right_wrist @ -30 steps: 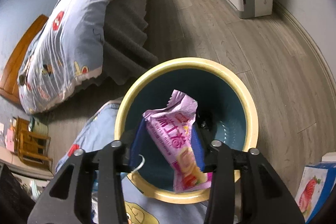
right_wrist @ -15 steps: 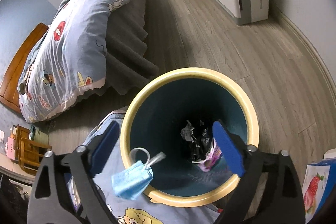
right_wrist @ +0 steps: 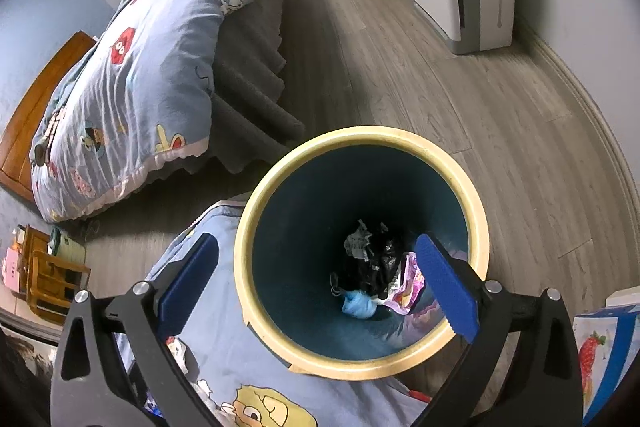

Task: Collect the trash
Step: 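Return both tools to the pile and grasp the paper cup with the right tool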

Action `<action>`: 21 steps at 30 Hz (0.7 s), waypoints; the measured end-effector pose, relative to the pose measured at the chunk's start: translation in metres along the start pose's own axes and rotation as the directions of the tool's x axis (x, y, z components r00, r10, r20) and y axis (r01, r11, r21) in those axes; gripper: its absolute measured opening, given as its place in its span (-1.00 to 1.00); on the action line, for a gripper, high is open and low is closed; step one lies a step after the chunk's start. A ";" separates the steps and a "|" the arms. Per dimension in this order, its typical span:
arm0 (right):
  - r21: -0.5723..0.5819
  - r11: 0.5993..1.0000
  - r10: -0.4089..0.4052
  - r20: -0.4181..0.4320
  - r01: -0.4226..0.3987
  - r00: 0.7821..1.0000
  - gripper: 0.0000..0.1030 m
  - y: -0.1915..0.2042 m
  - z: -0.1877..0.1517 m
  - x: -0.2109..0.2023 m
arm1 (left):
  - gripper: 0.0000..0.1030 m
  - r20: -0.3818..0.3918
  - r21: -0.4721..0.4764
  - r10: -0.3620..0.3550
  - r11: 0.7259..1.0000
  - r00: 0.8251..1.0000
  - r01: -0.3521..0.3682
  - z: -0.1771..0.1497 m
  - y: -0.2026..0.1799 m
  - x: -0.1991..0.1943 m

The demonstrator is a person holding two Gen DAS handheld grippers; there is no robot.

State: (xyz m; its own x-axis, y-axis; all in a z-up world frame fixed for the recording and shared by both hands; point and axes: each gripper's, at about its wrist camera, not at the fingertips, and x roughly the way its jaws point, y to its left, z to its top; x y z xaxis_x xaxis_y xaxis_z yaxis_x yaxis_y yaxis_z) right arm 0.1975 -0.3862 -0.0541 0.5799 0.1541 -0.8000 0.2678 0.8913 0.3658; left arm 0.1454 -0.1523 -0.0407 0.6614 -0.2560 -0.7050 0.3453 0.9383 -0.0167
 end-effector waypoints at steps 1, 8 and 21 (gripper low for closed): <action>-0.003 1.000 0.000 0.000 0.000 1.000 0.89 0.003 -0.001 -0.002 | 0.80 0.000 -0.009 0.005 1.000 1.000 -0.005 -0.001 0.004 -0.004; -0.050 0.998 0.024 -0.007 -0.024 1.000 0.89 0.033 -0.019 -0.018 | 0.82 0.013 -0.038 0.057 0.998 0.998 -0.057 -0.011 0.038 -0.037; -0.128 0.985 0.102 -0.081 -0.111 0.992 0.89 0.125 -0.074 -0.018 | 0.83 -0.012 -0.166 0.209 0.964 0.978 -0.208 -0.055 0.153 -0.096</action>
State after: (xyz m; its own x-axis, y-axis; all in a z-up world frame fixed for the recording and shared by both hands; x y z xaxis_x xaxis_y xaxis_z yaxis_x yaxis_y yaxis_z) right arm 0.1638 -0.2459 -0.0285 0.5401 0.2777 -0.7945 0.1007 0.9159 0.3886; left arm 0.0980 0.0286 -0.0150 0.7111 -0.0515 -0.7012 0.0850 0.9963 0.0130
